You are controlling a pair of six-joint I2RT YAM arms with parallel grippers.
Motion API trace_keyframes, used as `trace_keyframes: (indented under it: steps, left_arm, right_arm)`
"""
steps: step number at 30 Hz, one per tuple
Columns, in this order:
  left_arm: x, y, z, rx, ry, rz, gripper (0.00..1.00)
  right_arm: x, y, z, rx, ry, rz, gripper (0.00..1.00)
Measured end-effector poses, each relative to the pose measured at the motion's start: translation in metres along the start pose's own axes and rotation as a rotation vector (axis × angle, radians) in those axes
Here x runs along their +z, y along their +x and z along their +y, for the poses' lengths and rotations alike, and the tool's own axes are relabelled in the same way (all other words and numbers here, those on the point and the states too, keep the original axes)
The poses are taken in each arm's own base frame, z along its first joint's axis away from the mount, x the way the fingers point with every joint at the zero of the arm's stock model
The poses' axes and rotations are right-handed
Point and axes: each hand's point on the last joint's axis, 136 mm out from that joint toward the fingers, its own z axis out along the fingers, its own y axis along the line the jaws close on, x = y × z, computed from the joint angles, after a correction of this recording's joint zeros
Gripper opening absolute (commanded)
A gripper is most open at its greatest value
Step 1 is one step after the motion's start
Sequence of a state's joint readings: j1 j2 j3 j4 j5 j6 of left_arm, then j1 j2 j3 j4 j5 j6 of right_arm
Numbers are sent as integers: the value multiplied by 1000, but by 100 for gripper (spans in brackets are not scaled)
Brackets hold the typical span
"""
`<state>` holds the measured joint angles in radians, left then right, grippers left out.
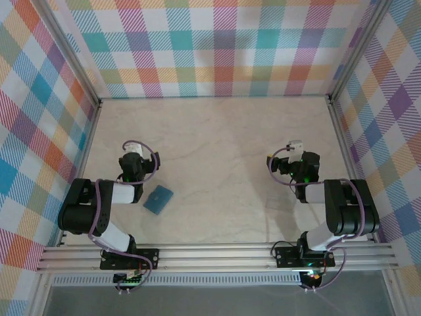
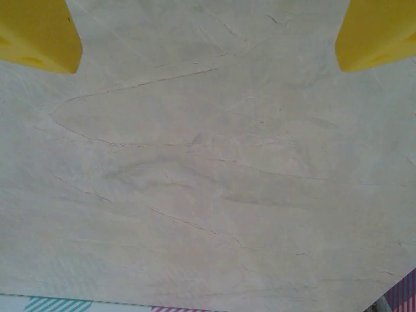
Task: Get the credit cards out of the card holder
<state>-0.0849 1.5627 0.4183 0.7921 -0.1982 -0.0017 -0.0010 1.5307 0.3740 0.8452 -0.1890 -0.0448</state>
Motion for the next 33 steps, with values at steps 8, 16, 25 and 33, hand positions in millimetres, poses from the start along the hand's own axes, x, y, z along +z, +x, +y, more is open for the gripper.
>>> trace_keyframes:
  steps: [8,16,25,33]
  left_arm:
    - [0,0,0,0,0,0,100]
    - [0,0,0,0,0,0,100]
    - [0,0,0,0,0,0,100]
    - [0,0,0,0,0,0,100]
  right_arm:
    - [0,0,1,0,-4,0,100]
    - [0,0,1,0,-5,0,100]
    - [0,0,1,0,-7,0,100]
    - [2,-4,-14,31,76,2,100]
